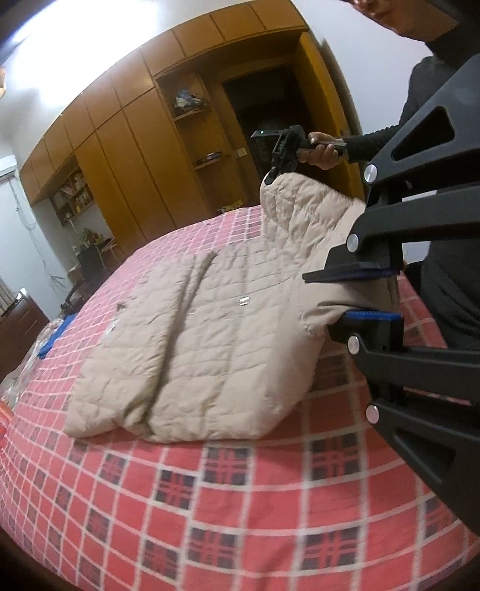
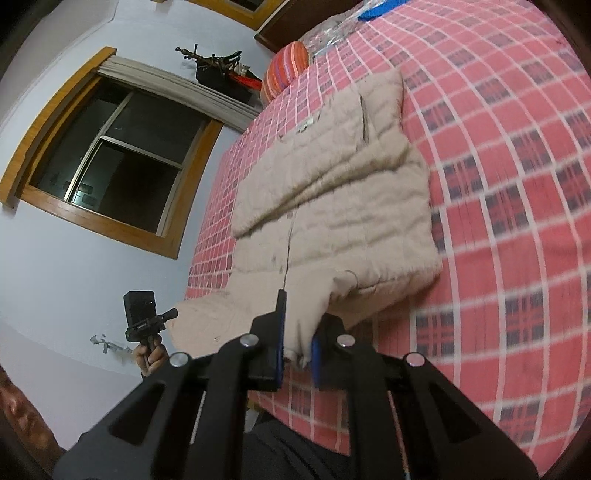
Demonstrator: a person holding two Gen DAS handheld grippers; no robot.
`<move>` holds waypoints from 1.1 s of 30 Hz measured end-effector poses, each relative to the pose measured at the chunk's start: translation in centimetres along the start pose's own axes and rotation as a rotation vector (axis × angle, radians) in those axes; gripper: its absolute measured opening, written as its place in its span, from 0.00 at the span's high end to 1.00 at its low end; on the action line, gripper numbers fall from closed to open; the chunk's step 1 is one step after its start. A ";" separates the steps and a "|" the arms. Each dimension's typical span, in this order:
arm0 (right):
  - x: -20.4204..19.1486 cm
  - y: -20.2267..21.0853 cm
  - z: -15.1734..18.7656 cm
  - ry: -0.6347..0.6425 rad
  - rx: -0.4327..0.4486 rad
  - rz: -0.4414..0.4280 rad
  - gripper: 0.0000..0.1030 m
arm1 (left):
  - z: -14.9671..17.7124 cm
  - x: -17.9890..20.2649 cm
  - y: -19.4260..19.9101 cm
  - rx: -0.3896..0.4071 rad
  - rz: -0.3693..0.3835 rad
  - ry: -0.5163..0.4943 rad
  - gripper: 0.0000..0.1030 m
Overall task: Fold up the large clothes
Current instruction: 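Grasp the coat hem with both tools and lift it toward the collar, then lay the hem onto the coat and open both tools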
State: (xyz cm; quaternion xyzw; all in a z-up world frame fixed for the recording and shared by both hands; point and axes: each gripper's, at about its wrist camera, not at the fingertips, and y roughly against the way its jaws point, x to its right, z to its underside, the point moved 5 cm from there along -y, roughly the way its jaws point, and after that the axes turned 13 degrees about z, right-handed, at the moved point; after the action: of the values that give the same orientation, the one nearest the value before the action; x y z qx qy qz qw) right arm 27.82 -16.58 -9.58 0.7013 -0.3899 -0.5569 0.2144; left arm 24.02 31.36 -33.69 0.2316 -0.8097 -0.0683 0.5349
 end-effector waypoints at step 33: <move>7.7 -14.2 -18.7 -0.222 -0.104 0.118 0.76 | -20.3 -13.5 -5.3 -0.027 -0.106 0.250 0.80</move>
State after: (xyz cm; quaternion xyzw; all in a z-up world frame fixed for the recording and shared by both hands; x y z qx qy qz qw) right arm 50.53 -16.55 -19.32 0.5991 -0.4224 -0.6371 0.2381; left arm 48.20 35.48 -38.39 0.2736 -0.7221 -0.0781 0.6306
